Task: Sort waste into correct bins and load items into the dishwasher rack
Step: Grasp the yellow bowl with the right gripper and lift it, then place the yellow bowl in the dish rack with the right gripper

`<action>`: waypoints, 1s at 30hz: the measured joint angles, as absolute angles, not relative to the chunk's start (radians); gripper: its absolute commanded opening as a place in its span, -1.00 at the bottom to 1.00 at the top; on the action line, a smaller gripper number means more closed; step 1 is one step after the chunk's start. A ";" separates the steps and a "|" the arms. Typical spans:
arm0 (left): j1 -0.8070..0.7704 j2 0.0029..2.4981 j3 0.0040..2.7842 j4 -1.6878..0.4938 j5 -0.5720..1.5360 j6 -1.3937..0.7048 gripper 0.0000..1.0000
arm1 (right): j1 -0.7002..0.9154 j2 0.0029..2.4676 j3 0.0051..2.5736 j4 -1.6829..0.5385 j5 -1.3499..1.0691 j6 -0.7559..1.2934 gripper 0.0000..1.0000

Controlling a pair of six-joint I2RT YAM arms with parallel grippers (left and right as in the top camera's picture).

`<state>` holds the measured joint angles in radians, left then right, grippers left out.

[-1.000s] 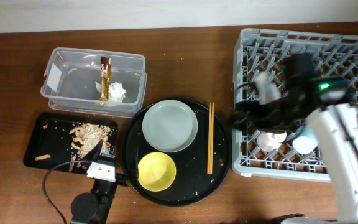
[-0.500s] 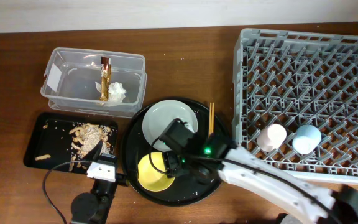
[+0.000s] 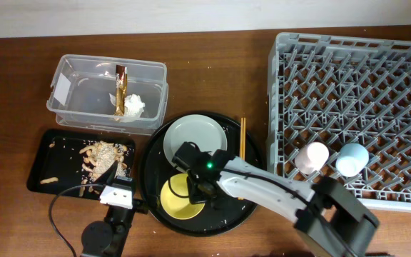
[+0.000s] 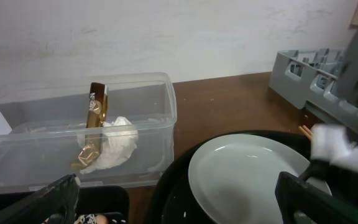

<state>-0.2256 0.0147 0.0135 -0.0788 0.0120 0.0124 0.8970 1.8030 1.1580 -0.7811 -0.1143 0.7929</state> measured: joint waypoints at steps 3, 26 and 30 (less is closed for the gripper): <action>-0.226 0.015 0.014 -0.079 0.012 0.012 0.99 | 0.830 1.617 1.169 -0.932 0.000 0.782 -0.92; -0.226 0.015 0.014 -0.079 0.012 0.012 0.99 | 0.132 1.720 1.216 -0.532 1.157 0.296 -0.92; -0.226 0.015 0.014 -0.079 0.012 0.012 0.99 | 0.128 1.780 1.216 -0.470 1.245 0.179 -0.92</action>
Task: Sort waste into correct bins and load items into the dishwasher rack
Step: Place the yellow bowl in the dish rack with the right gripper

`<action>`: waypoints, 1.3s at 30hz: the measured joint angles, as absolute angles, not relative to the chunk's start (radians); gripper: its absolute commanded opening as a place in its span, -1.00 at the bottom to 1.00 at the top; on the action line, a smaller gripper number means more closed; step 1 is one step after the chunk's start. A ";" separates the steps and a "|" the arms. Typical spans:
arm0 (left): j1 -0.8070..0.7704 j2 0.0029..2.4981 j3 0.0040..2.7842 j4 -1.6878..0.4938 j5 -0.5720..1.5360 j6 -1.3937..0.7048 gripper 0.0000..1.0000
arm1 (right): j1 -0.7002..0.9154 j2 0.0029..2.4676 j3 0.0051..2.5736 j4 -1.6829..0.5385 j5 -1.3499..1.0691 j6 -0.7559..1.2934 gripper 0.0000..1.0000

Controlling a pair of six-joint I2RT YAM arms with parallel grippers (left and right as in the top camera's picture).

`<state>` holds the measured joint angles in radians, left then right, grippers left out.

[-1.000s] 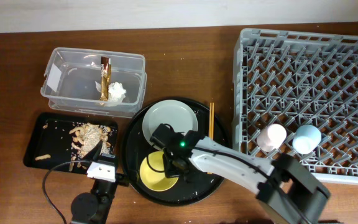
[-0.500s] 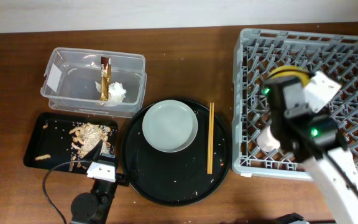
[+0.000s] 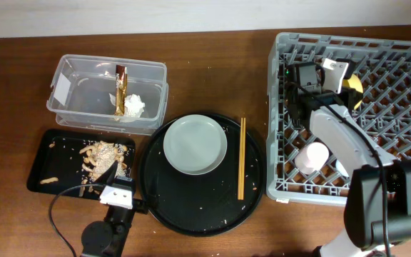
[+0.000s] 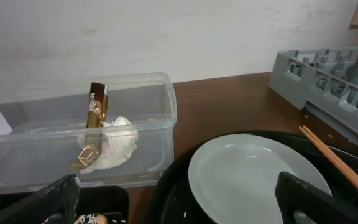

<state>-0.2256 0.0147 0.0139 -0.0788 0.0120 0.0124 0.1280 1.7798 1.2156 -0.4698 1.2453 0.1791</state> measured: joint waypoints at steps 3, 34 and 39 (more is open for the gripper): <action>-0.226 0.015 0.014 -0.079 0.012 0.012 0.99 | 0.094 1.784 1.216 -0.456 1.275 0.134 -0.92; -0.226 0.015 0.014 -0.079 0.012 0.012 0.99 | 0.457 1.676 1.438 -1.000 0.290 0.152 0.25; -0.226 0.015 0.014 -0.079 0.012 0.012 0.99 | 0.530 1.716 1.328 -0.877 -0.122 0.302 0.23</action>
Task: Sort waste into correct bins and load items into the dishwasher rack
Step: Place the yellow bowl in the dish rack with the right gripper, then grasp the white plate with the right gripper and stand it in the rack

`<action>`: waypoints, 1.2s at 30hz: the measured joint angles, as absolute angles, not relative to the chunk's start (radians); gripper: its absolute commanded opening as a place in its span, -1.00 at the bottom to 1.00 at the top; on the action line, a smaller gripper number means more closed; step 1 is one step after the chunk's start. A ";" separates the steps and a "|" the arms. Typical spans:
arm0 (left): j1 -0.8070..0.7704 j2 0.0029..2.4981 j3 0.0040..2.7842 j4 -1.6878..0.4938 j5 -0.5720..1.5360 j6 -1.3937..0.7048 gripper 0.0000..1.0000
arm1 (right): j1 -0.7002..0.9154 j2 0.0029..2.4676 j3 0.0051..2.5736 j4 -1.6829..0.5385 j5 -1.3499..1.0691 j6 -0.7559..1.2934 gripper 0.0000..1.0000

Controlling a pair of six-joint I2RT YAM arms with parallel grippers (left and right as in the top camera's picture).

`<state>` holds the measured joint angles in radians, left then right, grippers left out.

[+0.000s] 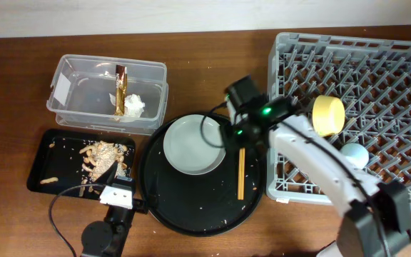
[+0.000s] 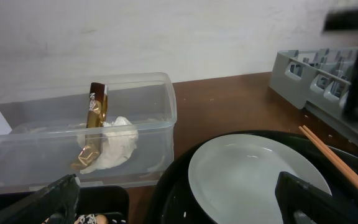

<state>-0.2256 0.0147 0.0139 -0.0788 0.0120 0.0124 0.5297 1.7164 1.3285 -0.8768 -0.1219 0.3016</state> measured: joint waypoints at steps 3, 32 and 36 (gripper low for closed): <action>-0.226 0.015 0.014 -0.079 0.012 0.012 0.99 | 0.554 1.781 1.240 -0.763 -0.168 0.450 0.18; -0.226 0.015 0.014 -0.079 0.012 0.012 0.99 | 0.107 1.190 1.227 -0.750 0.837 0.449 -0.92; -0.226 0.015 0.014 -0.079 0.012 0.012 0.99 | -0.044 1.269 1.227 -0.693 0.959 0.353 -0.92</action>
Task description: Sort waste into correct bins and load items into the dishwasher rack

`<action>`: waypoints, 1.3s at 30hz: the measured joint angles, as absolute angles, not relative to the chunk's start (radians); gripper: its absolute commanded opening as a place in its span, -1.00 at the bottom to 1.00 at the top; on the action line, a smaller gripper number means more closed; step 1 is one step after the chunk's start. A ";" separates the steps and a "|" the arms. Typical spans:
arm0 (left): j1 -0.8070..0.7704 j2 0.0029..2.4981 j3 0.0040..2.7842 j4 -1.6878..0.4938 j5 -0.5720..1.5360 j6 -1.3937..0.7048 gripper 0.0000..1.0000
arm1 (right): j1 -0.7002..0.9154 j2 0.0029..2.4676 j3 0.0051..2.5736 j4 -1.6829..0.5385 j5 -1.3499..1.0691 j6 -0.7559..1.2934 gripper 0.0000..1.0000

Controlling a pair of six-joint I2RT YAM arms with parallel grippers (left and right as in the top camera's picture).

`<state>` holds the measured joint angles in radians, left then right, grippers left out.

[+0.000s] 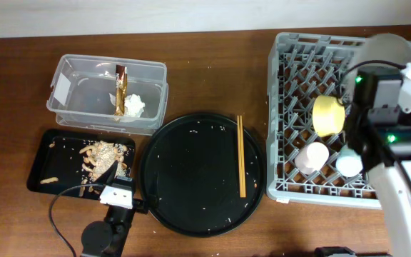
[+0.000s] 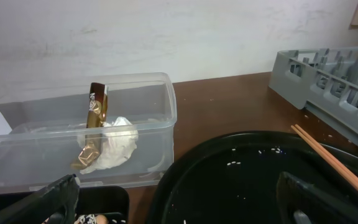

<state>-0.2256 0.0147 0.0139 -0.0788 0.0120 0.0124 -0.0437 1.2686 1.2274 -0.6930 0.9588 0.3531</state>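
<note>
The round black tray [image 1: 191,193] [image 2: 253,180] holds only crumbs and a pair of wooden chopsticks [image 1: 240,157] [image 2: 328,158]. The pale grey plate [image 1: 389,47] is up over the right half of the grey dishwasher rack [image 1: 298,78], at the end of my right arm. My right gripper [image 1: 381,80] appears shut on it, with the fingers hidden under the wrist. A yellow bowl [image 1: 328,115] lies in the rack, with a white cup [image 1: 311,157] and a light blue cup [image 1: 348,165] in front of it. My left gripper [image 1: 114,177] [image 2: 179,208] rests open at the tray's left edge.
A clear plastic bin [image 1: 70,107] [image 2: 160,106] at the back left holds a brown wrapper [image 1: 120,86] and a crumpled tissue [image 1: 134,106]. A black rectangular tray [image 1: 41,171] with food scraps lies in front of it.
The plate has left the round tray and is now up over the rack's right half with my right arm. The left arm has not moved.
My right gripper was at the yellow bowl on the round tray. Then it held the bowl over the back of the rack. Then the bowl lay in the rack and the gripper was at the plate's right edge. Now the plate is over the rack.
</note>
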 measured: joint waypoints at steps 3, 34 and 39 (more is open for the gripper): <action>-0.226 0.015 0.014 -0.079 0.012 0.012 0.99 | -0.091 1.374 1.227 -0.647 1.048 0.282 -0.92; -0.226 0.015 0.014 -0.079 0.012 0.012 0.99 | 0.522 1.438 1.225 -0.864 0.263 0.315 -0.18; -0.226 0.015 0.014 -0.079 0.012 0.012 0.99 | 0.629 1.628 1.161 -0.842 0.056 0.496 -0.36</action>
<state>-0.2256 0.0147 0.0139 -0.0788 0.0120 0.0124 0.6292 1.6276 1.1614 -0.8425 0.0555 0.4965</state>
